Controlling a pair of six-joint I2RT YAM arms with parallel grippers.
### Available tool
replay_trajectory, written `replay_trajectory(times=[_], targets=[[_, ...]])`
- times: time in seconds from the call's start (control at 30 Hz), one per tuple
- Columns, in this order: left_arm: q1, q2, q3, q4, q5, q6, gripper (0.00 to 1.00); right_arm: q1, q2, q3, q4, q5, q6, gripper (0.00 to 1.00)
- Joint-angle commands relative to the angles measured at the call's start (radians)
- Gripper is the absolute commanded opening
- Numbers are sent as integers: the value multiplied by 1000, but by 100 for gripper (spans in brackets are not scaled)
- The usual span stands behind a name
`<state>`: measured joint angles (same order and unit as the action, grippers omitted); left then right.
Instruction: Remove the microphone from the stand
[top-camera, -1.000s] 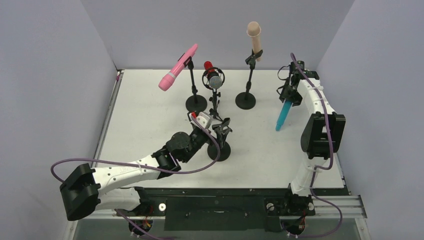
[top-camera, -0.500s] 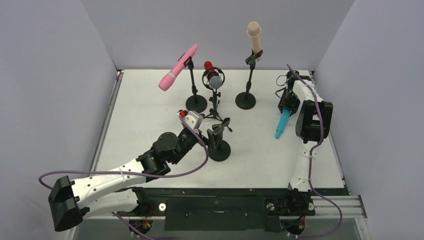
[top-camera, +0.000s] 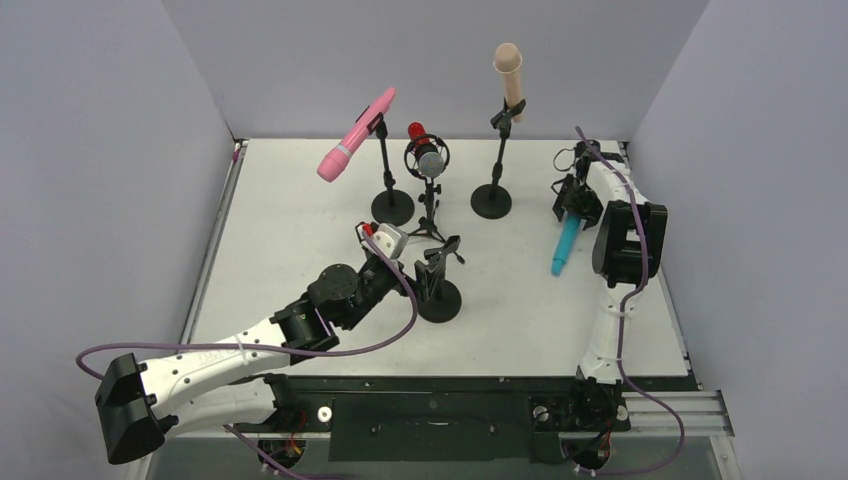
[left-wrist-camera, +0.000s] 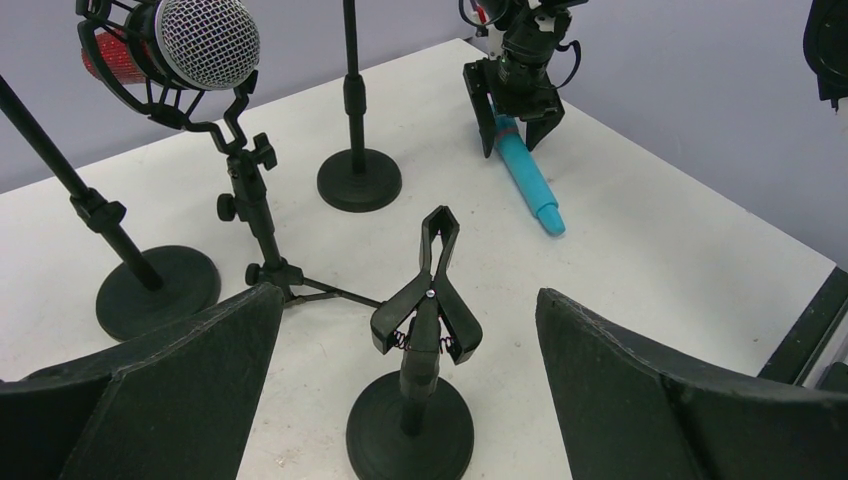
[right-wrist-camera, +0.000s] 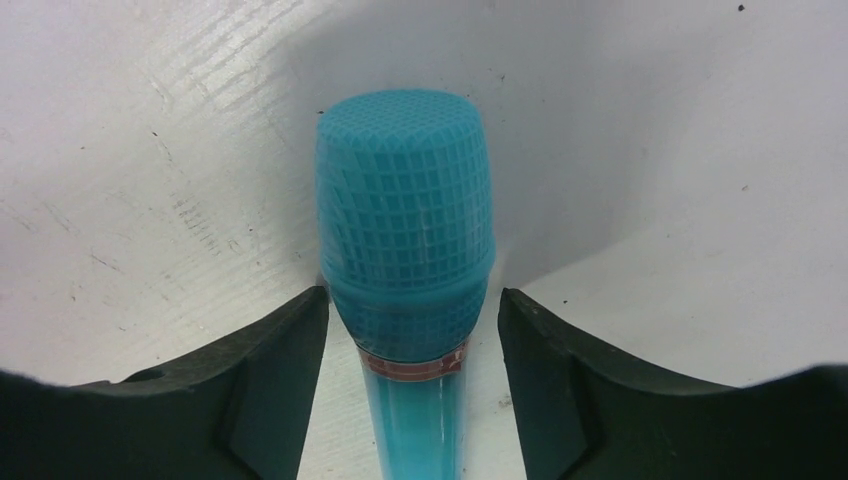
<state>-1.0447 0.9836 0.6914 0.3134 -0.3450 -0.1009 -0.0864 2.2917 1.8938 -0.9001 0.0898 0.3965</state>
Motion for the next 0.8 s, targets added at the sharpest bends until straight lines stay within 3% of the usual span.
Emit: replay_trajectory(times=[0.0, 0.37, 0.63, 0.77], targets=[[2, -1, 57, 6, -12, -9, 97, -3, -20, -55, 48, 9, 12, 61], [3, 148, 153, -19, -27, -3, 97, -3, -121, -127, 92, -1, 16, 71], [5, 276, 267, -153, -114, 21, 97, -3, -262, -189, 133, -6, 37, 81], [6, 290, 284, -195, -96, 56, 91, -3, -342, -188, 131, -14, 37, 83]])
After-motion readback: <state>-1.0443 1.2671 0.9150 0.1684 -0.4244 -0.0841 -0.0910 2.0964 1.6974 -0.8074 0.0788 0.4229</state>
